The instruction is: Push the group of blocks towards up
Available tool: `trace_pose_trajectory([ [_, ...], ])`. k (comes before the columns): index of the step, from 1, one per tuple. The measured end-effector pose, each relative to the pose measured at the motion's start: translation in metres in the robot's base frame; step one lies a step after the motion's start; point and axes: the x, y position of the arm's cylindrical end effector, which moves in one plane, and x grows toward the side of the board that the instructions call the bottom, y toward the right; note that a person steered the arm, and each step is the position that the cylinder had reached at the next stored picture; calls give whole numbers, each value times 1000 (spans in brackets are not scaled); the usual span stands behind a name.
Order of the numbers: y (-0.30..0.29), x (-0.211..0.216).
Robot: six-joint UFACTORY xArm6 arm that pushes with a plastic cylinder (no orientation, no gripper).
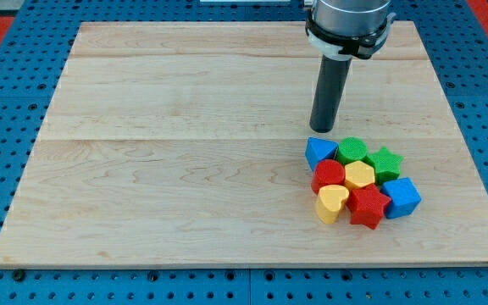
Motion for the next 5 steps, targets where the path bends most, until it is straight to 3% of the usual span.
trace_pose_trajectory([
  [5, 0, 0],
])
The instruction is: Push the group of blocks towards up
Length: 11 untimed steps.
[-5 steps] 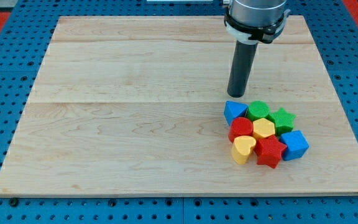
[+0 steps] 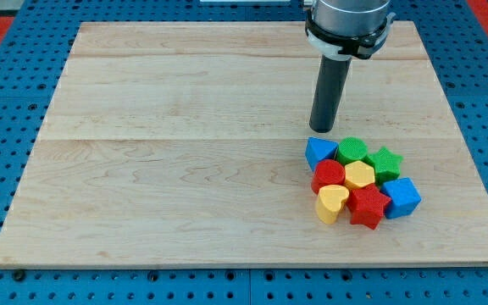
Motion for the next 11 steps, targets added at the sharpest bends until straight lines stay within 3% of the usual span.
trace_pose_trajectory([
  [4, 136, -5],
  [5, 172, 14],
  [6, 196, 59],
  [8, 148, 154],
  [9, 71, 162],
  [11, 5, 110],
])
